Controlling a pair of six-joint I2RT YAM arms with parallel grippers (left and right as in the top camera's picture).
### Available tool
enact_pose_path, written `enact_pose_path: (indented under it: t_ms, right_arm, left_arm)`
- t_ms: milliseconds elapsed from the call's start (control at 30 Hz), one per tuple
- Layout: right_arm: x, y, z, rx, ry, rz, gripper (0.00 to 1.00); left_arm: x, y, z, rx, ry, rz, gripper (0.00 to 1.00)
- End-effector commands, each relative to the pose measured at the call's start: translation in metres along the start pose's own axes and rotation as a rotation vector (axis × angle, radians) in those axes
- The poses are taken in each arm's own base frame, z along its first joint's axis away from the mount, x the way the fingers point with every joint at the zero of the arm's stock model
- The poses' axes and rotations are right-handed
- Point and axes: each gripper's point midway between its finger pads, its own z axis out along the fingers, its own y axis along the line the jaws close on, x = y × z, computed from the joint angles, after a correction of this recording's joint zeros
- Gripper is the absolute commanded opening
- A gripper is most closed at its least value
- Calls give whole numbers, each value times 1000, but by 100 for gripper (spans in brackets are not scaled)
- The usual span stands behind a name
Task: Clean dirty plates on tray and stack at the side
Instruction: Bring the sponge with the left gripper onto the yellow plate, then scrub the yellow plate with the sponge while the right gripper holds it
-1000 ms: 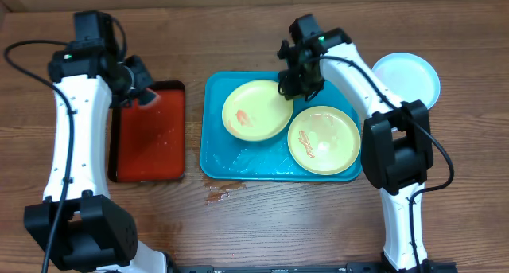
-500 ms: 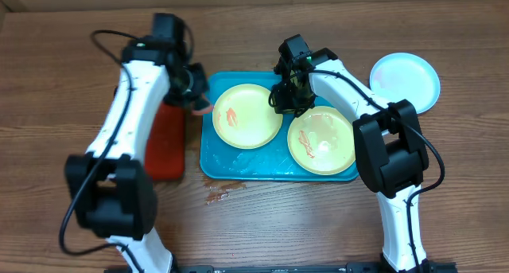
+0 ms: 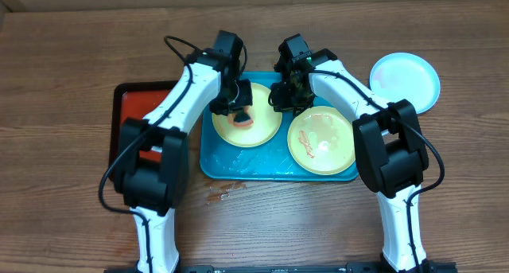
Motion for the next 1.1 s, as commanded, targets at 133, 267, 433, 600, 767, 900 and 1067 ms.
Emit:
enact_pose_path:
  t_ms: [133,267,433,600,767,900,1067]
  right_arm:
    - [6,-8,8,35,2,15,4]
    - [5,-8,8,35,1,14,4]
    - [5,-8,8,35,0,14,4]
    - [2,-7,8,32,-11,11,4]
    - [2,-7,8,32,-11,12,4]
    - [3,-7,9,32,-11,11,4]
    - [2,-7,11,30,-16,10,4]
  left_arm:
    - [5,-7,32,15,47,-18,4]
    - [0,16,41,-111,15,-16,4]
    - [-9,74,22,-423,-52,-18,4]
    - [-23,79,0,-415,-73,-54,4]
    - [-37,51,-19,-303,-86,-59,4]
    - [-38,10,-21,-86,-49,-44,4]
    - [-16,-11,1,20,48,-10,4]
